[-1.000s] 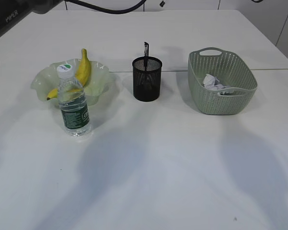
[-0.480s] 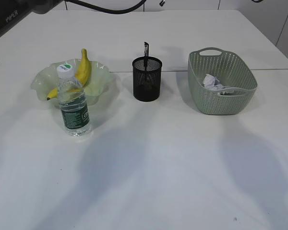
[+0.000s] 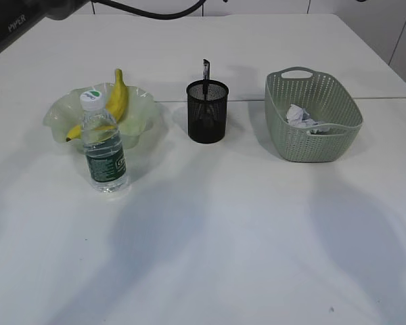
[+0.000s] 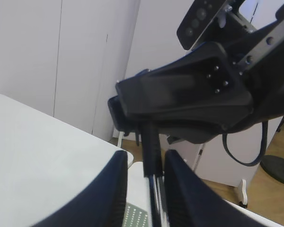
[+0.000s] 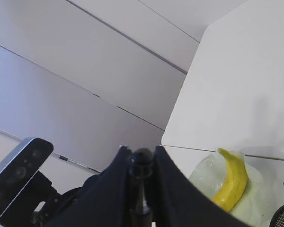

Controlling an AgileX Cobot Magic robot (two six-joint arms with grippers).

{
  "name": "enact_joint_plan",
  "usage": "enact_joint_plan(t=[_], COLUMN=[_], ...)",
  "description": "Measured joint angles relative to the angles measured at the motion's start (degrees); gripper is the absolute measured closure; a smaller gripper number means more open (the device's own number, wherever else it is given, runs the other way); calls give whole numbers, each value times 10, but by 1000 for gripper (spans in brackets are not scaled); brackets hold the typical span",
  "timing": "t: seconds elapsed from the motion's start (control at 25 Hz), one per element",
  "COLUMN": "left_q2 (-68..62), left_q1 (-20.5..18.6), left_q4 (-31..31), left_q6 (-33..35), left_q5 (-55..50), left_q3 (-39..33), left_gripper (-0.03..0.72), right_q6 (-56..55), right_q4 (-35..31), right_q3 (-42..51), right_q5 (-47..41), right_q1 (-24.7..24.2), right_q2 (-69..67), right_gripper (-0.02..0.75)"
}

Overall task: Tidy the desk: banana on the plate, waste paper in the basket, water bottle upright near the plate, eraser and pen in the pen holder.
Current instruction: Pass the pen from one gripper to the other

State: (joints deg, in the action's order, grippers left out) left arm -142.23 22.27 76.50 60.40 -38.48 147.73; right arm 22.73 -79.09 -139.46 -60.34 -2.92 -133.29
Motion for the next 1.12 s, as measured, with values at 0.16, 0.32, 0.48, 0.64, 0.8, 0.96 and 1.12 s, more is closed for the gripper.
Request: enact_joint_plan(t=[0.16, 0.32, 0.48, 0.64, 0.8, 0.96, 1.12], left_q2=[0, 0, 0, 0, 0, 6, 28], left_q1=[0, 0, 0, 0, 0, -4, -16], left_q4=[6, 18, 47, 73, 79, 79, 79], left_q6=[0, 0, 1, 1, 1, 4, 15], left_q5=[6, 9, 13, 13, 13, 13, 12], left_q3=[0, 0, 0, 0, 0, 0, 0], left_gripper=[449, 401, 394, 391, 391, 391, 392], right_q6=[1, 12, 36, 66, 93, 125, 173], right_q4=[-4, -4, -4, 0, 19, 31, 47], right_q3=[0, 0, 0, 0, 0, 0, 0], right_q5=[-1, -1, -1, -1, 1, 9, 23], right_q1=[0, 0, 0, 0, 0, 0, 4], right_q2=[0, 0, 0, 0, 0, 0, 0], right_gripper=[647, 647, 647, 647, 647, 647, 647])
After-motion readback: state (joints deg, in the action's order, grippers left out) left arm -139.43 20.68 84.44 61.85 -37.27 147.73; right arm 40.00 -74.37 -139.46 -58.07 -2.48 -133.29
